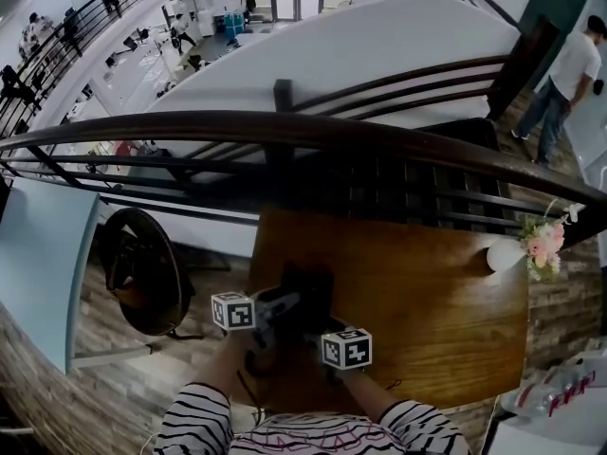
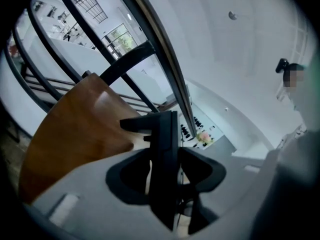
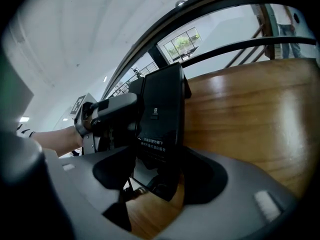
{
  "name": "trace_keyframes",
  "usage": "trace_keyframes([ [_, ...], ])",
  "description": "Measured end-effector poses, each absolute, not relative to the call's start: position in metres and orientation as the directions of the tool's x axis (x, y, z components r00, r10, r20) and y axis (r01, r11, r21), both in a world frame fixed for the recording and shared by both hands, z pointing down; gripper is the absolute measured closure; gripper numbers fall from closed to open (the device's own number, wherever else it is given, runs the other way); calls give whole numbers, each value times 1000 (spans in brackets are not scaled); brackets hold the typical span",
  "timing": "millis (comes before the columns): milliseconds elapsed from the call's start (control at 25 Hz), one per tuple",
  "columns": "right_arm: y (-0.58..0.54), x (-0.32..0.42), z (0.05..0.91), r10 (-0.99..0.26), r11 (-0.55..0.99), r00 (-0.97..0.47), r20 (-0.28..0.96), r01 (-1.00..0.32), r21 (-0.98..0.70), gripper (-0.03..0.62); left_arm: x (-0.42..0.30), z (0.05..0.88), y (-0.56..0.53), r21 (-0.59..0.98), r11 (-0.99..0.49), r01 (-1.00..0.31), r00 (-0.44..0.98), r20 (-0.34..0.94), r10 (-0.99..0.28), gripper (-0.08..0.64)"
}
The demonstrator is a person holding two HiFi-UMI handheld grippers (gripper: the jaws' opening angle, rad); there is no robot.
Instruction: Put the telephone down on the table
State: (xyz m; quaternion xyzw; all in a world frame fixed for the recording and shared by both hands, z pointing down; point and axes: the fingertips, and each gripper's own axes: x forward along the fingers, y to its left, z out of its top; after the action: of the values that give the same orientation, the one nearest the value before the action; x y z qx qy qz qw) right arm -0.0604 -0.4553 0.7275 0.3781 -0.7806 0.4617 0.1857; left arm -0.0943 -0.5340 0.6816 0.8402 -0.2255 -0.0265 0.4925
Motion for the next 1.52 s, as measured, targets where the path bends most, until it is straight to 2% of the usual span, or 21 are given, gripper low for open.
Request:
trace_keyframes([
  [360, -461, -63, 743, -400, 247, -638, 658, -766, -593, 305, -95, 703, -544, 865, -375, -332, 911, 192, -364, 365],
  [760, -463, -63, 746, -409, 254, -625, 665, -778, -575, 313, -100, 715, -548, 881, -357, -309, 912, 169, -374, 350],
  [1000, -461, -65, 744, -419, 256, -621, 663, -781, -570, 307, -102, 712, -548, 861, -373, -345, 901, 192, -390, 339],
  [1240, -456, -58, 728, -450, 243, -610, 652, -787, -568, 308, -109, 702, -547, 806, -386, -449, 858, 268, -437, 325],
  [1520, -441, -48, 711, -483, 240, -594, 644, -797, -555, 308, -124, 684, -537, 763, -387, -517, 810, 291, -509, 275],
])
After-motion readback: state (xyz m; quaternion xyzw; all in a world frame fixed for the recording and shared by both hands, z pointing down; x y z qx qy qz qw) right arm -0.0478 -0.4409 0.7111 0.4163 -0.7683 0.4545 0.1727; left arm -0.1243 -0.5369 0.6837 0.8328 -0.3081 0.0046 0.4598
